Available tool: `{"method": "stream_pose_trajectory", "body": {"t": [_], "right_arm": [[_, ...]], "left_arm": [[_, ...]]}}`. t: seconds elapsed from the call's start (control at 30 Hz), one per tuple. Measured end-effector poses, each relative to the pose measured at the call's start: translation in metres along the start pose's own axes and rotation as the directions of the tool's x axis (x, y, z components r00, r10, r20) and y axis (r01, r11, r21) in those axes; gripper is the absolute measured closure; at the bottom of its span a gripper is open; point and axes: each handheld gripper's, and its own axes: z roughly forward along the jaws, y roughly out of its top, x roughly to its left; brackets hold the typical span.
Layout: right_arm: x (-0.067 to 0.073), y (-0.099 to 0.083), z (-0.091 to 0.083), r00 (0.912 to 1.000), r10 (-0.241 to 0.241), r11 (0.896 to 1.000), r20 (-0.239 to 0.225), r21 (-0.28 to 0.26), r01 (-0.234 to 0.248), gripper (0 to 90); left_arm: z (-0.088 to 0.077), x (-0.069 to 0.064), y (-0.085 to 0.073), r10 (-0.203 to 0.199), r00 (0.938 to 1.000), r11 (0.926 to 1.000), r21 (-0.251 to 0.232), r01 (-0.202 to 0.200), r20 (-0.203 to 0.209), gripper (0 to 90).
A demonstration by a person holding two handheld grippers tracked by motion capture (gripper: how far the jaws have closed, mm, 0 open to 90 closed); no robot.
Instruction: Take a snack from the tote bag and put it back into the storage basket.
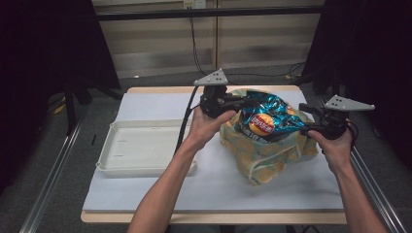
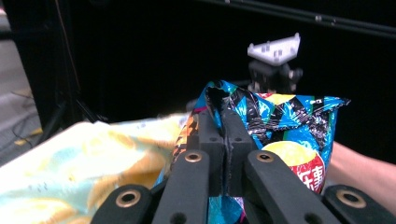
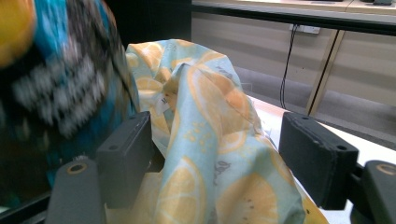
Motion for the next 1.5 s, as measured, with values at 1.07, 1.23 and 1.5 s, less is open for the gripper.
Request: {"method": "stream_pose_trajectory", "body": {"t": [1.07, 1.23, 1.5], "right_arm": [[0.006, 0.000, 0.003, 0.9996, -0.023, 1.000, -0.017, -0.001, 0.023, 24.2], [0.011, 0.001, -0.001, 0.9996, -0.018, 1.000, -0.023, -0.007, 0.018, 24.1], [0.014, 0.003, -0.006, 0.9999, -0.002, 0.999, -0.016, -0.035, 0.001, 20.3]], "left_arm": [[-0.062, -0.003, 0.048, 0.021, 0.9919, 0.9969, -0.073, -0.030, -0.126, 89.1], [-0.079, 0.002, 0.042, 0.004, 0.9835, 0.9981, -0.059, -0.015, -0.181, 89.0], [-0.109, 0.009, 0.046, -0.014, 0.9746, 0.9963, -0.085, -0.005, -0.223, 89.0]]}}
